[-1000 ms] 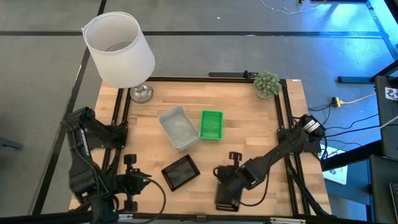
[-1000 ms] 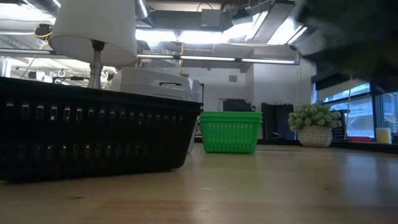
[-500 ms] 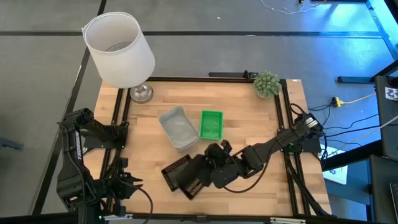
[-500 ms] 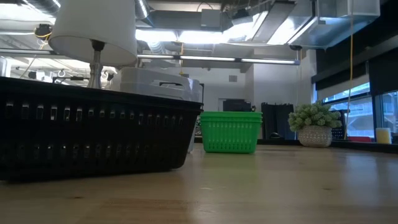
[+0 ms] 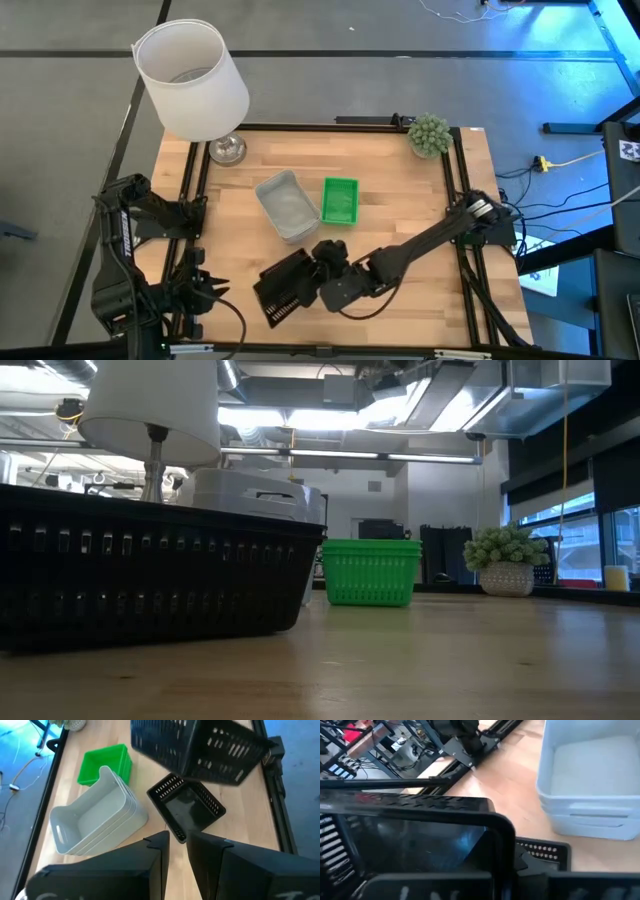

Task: Stack baskets by color
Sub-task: Stack the right black bin into the left black bin

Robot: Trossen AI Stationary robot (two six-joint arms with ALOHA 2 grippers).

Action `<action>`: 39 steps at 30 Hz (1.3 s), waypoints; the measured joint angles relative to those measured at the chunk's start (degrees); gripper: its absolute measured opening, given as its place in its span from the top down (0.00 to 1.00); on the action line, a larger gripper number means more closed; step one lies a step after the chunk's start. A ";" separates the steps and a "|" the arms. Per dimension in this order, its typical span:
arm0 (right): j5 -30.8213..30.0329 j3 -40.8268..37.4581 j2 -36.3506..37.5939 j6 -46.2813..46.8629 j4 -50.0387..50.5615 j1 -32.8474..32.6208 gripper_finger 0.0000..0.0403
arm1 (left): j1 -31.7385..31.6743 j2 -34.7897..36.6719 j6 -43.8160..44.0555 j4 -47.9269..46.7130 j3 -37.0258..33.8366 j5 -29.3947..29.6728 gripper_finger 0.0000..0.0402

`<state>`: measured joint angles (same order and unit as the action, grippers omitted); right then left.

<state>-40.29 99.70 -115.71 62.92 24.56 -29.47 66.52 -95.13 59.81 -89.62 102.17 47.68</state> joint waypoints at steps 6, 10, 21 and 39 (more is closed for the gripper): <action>7.33 -0.01 -4.93 -0.02 -2.12 3.59 1.00 | 0.02 0.00 -0.35 0.02 0.00 -0.62 0.86; 13.37 -0.02 -6.75 0.06 -2.26 5.70 1.00 | 0.02 0.00 -0.15 0.04 0.00 -0.63 0.86; 18.95 0.00 -7.63 4.61 10.67 6.64 1.00 | 0.02 0.00 1.12 0.07 0.00 -0.63 0.86; 23.66 0.00 -7.61 4.55 14.80 7.44 0.93 | 0.02 0.00 1.12 0.07 0.00 -0.63 0.86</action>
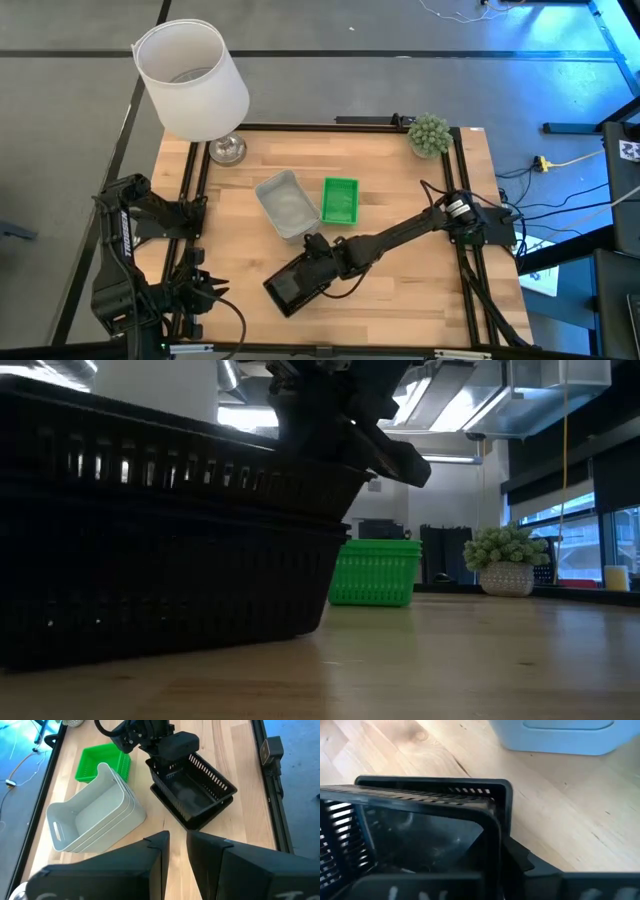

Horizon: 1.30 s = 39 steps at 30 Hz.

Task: Stack baskets by color
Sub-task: Stack the right black bin into the left black bin

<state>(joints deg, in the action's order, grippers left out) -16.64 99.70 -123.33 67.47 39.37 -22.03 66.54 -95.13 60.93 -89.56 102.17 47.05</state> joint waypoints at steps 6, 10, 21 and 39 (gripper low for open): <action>-0.06 0.00 0.00 -0.16 -0.06 0.85 0.89 | 0.00 0.00 0.00 0.00 0.00 0.00 0.86; 0.25 0.00 0.00 -0.27 -0.06 1.33 0.89 | 0.00 0.00 0.00 0.00 0.00 -0.06 0.86; 0.85 0.00 0.00 -0.53 -0.09 1.36 0.98 | 0.00 0.00 0.00 0.00 0.00 -1.29 0.86; 3.58 0.07 0.42 -6.58 -6.37 1.39 0.88 | 0.00 0.00 -0.01 -0.02 0.00 -1.33 0.86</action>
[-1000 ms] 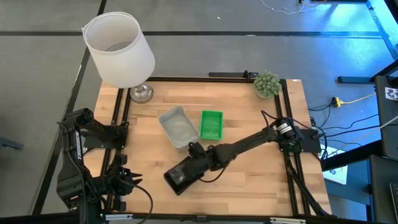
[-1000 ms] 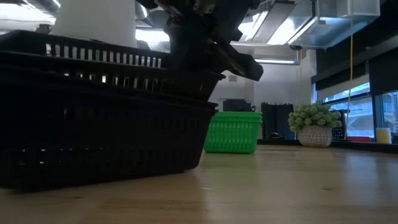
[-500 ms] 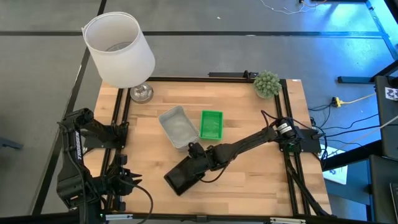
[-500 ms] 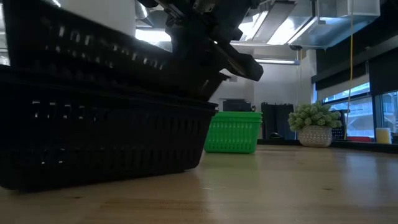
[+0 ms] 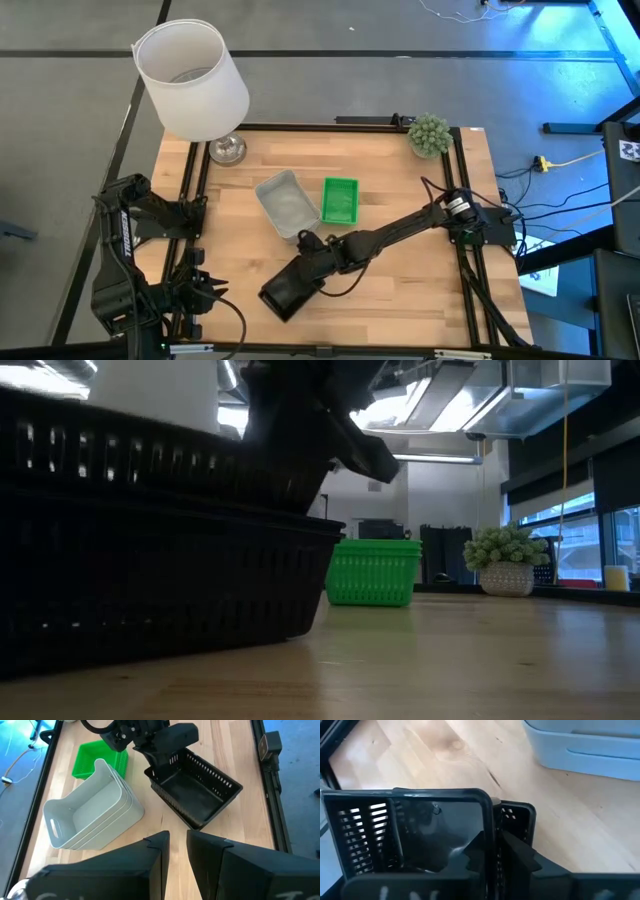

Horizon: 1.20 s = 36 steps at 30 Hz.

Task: Stack baskets by color
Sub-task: Stack the right black bin into the left black bin

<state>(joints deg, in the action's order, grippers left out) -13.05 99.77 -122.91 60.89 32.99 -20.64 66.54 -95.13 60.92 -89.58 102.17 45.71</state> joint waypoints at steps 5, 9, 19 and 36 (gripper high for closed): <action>2.09 0.04 0.98 2.53 -0.18 -0.33 0.88 | 0.00 0.00 -0.01 -0.02 0.00 0.00 0.86; 2.37 0.04 1.67 3.37 -0.27 -1.02 0.88 | 0.00 0.00 -0.01 -0.42 0.00 -0.01 0.86; 2.65 0.02 1.72 6.11 3.58 -0.98 0.88 | 0.00 0.00 -0.01 -0.42 0.00 0.00 0.86; 2.98 2.17 1.62 -6.95 -7.60 -1.21 0.88 | 0.02 0.00 -0.01 -0.42 0.00 -0.02 0.86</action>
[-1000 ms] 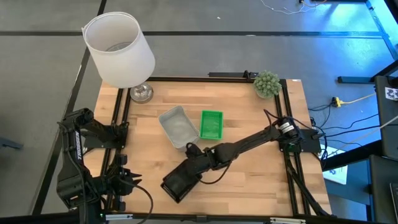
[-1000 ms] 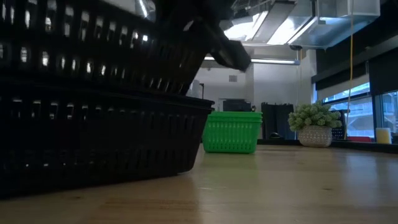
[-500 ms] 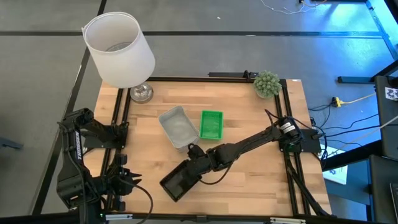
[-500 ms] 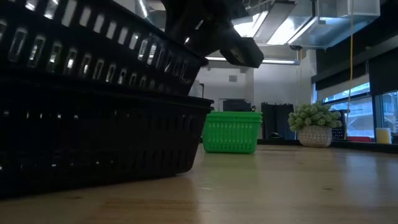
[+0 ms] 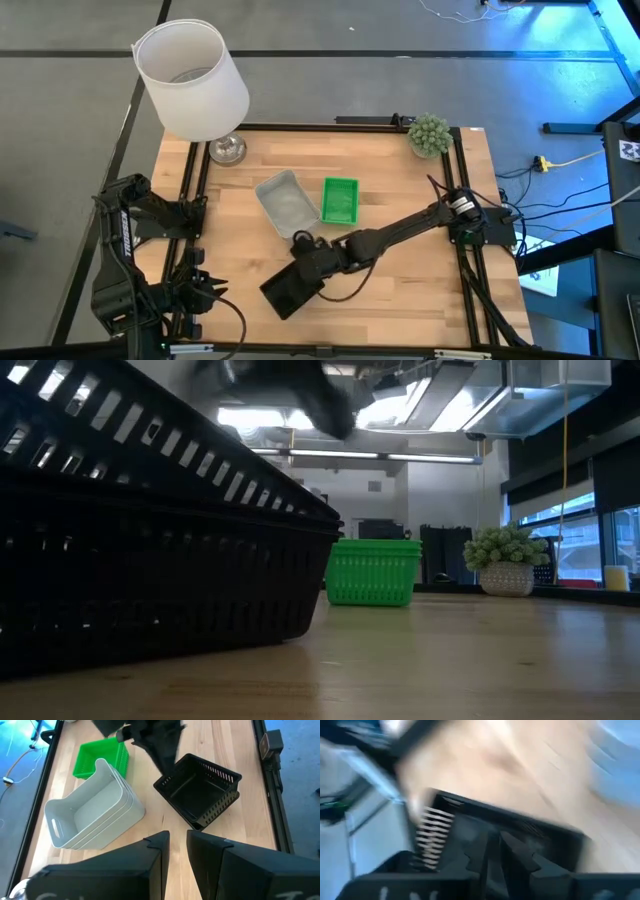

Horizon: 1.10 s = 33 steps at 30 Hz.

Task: Stack baskets by color
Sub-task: Stack the right black bin into the left black bin

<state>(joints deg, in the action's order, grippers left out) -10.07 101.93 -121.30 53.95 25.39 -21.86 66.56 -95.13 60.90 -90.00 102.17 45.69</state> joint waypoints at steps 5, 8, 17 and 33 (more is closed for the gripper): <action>1.36 0.00 -0.44 -13.23 -18.69 -2.00 0.88 | 0.00 0.00 0.00 -0.02 0.00 0.00 0.86; 2.96 -0.06 -2.35 -16.84 -23.68 -2.54 0.88 | 0.00 0.00 0.00 -0.02 0.00 0.01 0.86; 8.45 -0.24 -7.32 -19.28 -29.74 -2.52 0.88 | -0.02 0.00 0.22 -0.02 0.00 0.01 0.86; 17.25 -0.20 -8.91 -19.96 -27.69 -2.52 0.88 | -0.04 0.00 1.99 -0.02 0.00 0.02 0.86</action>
<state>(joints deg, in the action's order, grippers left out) 7.18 101.73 -130.20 33.99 -2.30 -24.38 66.52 -95.13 62.89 -90.02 102.17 45.71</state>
